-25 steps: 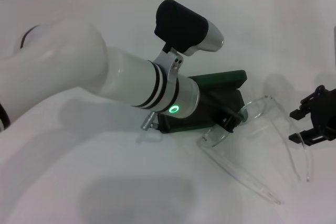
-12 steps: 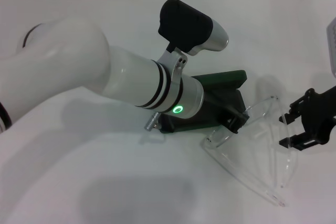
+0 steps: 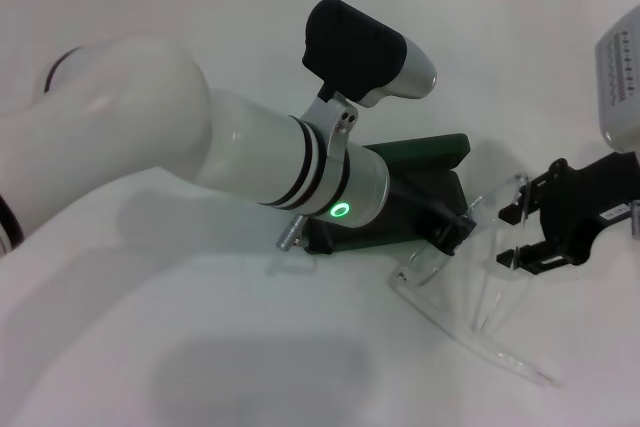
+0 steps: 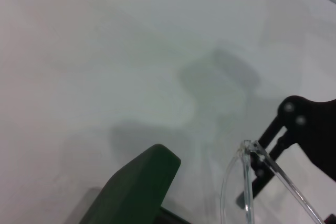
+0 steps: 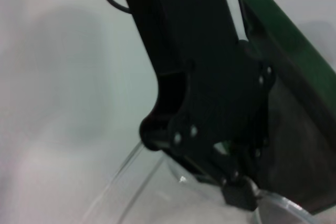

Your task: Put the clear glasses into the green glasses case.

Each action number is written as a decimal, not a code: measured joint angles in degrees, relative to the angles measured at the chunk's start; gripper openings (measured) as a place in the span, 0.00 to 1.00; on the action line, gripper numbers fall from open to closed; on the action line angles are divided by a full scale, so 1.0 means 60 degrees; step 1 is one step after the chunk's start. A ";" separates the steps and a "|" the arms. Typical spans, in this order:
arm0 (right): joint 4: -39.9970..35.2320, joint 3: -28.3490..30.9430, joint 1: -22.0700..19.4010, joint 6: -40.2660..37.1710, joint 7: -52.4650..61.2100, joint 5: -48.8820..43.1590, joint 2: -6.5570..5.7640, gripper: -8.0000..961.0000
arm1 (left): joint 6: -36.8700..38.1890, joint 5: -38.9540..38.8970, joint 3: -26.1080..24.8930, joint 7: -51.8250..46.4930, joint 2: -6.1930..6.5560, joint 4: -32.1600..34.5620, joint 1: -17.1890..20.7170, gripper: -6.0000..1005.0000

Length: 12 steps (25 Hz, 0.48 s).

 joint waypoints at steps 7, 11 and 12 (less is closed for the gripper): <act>0.0045 -0.0459 -0.0018 0.0457 0.0210 0.0303 0.0012 0.58 | -0.0013 0.0002 -0.0001 -0.0002 -0.0001 0.0000 0.0017 0.09; 0.0065 -0.0776 -0.0053 0.0678 0.0325 0.0571 0.0013 0.58 | -0.0016 0.0009 -0.0003 -0.0003 0.0000 0.0000 0.0025 0.09; 0.0066 -0.0822 -0.0055 0.0672 0.0341 0.0634 0.0012 0.58 | -0.0017 0.0011 -0.0003 -0.0003 0.0001 0.0000 0.0023 0.09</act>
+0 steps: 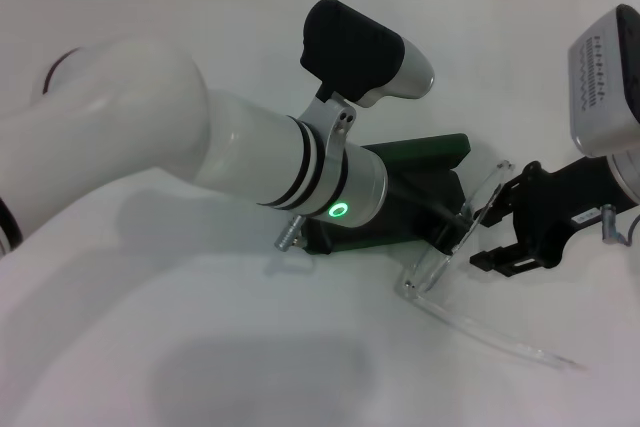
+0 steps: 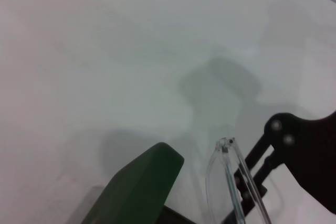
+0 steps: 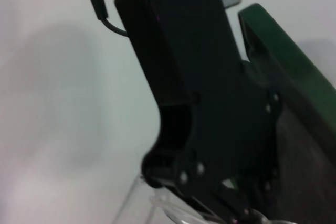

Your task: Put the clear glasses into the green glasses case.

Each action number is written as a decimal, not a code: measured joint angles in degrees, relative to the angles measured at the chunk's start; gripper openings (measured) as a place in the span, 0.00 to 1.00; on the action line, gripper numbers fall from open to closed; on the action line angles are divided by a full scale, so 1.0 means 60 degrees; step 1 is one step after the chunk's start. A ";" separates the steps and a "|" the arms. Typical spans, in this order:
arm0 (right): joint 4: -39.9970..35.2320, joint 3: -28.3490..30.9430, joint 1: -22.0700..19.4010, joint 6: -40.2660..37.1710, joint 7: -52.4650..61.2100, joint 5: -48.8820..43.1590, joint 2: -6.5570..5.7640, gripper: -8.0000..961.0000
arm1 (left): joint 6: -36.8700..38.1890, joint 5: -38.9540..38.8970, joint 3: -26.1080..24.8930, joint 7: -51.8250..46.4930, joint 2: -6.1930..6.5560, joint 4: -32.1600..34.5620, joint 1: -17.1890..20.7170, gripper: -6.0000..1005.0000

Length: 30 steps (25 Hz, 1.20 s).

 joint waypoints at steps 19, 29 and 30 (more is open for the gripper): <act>-0.1516 0.1684 -0.0742 -0.3093 -0.0518 0.1406 -0.0139 0.58 | 0.0004 -0.0012 -0.0007 0.0004 0.0003 -0.0039 0.0061 0.09; -0.1135 0.0460 -0.0216 -0.4265 -0.0300 0.1755 -0.0049 0.58 | 0.0005 -0.0015 0.0003 0.0003 0.0013 -0.0030 0.0008 0.09; -0.1013 0.0274 -0.0157 -0.4209 -0.0269 0.1767 -0.0043 0.58 | 0.0004 -0.0016 0.0003 0.0003 0.0014 -0.0039 -0.0001 0.09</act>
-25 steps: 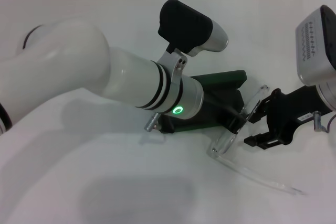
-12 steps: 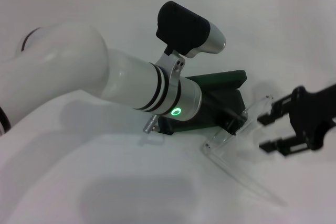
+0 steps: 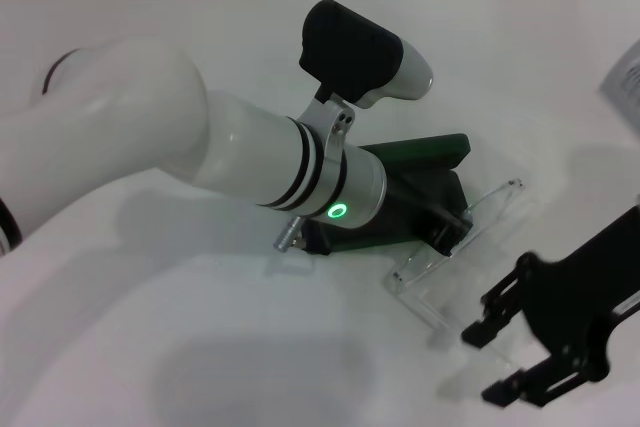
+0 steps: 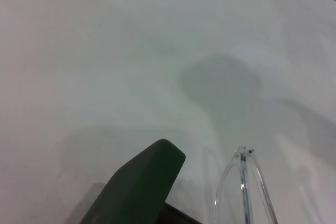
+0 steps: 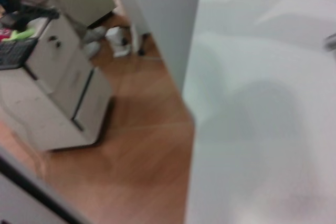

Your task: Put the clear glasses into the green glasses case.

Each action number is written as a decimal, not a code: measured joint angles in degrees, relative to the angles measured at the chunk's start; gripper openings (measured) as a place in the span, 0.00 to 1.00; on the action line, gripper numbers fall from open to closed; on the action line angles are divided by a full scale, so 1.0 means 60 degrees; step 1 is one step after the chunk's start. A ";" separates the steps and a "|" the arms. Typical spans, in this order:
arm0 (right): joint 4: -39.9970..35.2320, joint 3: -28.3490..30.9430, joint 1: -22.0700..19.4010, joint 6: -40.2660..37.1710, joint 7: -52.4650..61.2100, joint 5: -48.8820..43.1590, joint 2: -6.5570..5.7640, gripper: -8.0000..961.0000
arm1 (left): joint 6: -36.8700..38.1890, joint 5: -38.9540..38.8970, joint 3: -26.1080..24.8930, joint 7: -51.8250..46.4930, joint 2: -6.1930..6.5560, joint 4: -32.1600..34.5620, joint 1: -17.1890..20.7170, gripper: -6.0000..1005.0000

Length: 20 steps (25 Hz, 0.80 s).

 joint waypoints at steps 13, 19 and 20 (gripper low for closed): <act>0.0566 -0.1442 0.0351 0.1080 0.0687 -0.0475 -0.0040 0.58 | 0.0000 -0.0010 0.0000 0.0090 0.0009 0.0007 -0.0015 0.09; 0.0420 -0.1316 0.0286 0.1245 0.0830 -0.0831 -0.0058 0.58 | 0.0000 -0.0009 0.0000 0.0108 0.0014 0.0001 -0.0024 0.09; 0.0409 -0.1249 0.0286 0.1271 0.0831 -0.0890 -0.0060 0.58 | 0.0000 -0.0009 0.0000 0.0109 0.0015 0.0001 -0.0024 0.09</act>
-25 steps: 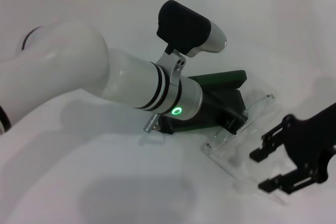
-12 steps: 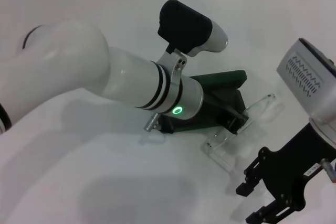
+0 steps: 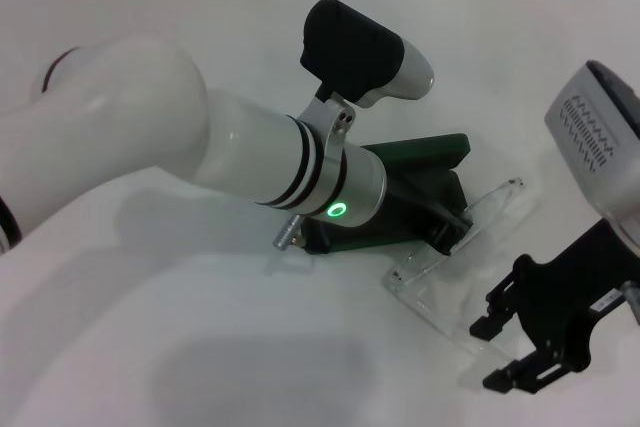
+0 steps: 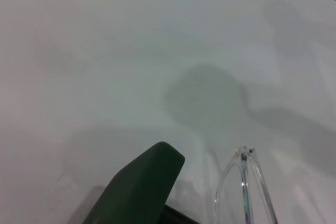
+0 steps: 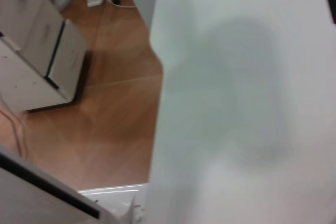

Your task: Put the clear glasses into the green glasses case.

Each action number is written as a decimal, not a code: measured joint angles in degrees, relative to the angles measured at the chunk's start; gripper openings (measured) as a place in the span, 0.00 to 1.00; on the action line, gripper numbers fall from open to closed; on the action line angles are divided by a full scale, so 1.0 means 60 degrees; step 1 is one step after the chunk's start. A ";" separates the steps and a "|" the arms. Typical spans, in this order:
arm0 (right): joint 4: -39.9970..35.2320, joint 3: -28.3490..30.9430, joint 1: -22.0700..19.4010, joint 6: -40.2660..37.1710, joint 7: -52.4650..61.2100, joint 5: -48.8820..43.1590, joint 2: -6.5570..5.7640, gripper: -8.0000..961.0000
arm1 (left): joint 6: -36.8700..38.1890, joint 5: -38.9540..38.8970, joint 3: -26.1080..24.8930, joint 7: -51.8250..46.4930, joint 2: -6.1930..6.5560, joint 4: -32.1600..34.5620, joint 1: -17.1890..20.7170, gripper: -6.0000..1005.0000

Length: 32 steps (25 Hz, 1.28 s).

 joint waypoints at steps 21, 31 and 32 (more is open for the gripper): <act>-0.0155 -0.0556 -0.0190 -0.0675 -0.0235 0.0947 0.0082 0.58 | 0.0002 0.0001 0.0000 0.0022 -0.0001 -0.0020 0.0069 0.09; -0.0151 -0.1615 -0.0222 0.0319 0.0274 0.0575 0.0073 0.56 | 0.0034 0.0001 0.0000 0.0053 0.0006 -0.0035 0.0097 0.09; -0.0169 -0.1605 -0.0224 0.0379 0.0327 0.0504 0.0068 0.56 | 0.0043 0.0001 0.0000 0.0053 0.0009 -0.0032 0.0097 0.09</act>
